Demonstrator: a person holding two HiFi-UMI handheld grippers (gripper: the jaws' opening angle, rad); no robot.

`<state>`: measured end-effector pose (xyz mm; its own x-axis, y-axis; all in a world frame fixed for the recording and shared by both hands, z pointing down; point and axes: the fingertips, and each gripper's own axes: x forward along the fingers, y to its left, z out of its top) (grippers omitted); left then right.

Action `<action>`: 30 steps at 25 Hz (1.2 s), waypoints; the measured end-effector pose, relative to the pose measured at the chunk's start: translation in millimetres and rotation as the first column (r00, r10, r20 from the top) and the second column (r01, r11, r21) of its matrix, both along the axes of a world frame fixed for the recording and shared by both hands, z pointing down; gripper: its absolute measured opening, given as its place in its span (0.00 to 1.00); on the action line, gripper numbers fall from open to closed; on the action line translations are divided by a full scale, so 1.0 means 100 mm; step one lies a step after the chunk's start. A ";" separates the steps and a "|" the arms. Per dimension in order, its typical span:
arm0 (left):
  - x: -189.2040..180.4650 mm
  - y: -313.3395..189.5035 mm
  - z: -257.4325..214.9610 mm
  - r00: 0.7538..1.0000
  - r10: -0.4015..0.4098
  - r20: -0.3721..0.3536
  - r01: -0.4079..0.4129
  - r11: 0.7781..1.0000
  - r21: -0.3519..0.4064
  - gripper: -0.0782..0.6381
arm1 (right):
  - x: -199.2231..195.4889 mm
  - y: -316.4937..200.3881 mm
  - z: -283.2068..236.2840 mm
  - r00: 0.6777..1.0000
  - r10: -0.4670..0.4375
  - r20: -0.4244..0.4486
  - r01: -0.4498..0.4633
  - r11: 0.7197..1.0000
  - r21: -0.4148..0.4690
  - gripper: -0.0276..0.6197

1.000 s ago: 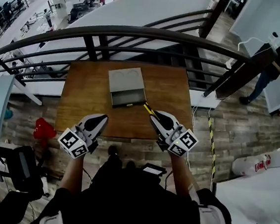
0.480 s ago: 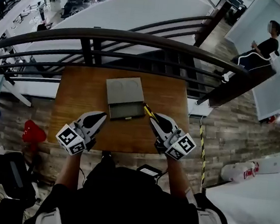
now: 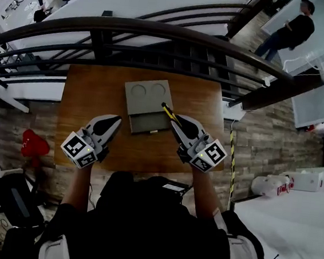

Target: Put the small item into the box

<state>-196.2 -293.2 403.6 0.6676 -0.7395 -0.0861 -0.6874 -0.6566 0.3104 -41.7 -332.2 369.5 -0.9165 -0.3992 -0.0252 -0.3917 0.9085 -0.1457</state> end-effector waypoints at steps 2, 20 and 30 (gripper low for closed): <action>-0.06 -0.10 0.07 1.000 -0.003 0.020 0.003 1.000 -0.006 0.13 | -0.12 -0.09 0.03 1.000 -0.017 -0.008 0.017 1.000 0.007 0.15; 0.07 -0.62 0.77 0.978 -0.201 0.056 0.207 0.970 -0.126 0.13 | -0.15 -0.73 1.00 0.958 -0.254 -0.130 0.241 0.965 -0.103 0.15; 0.23 -0.55 1.22 0.967 -0.250 0.045 0.254 0.947 -0.198 0.13 | -0.15 -0.73 1.68 0.905 -0.348 -0.244 0.319 0.936 -0.151 0.15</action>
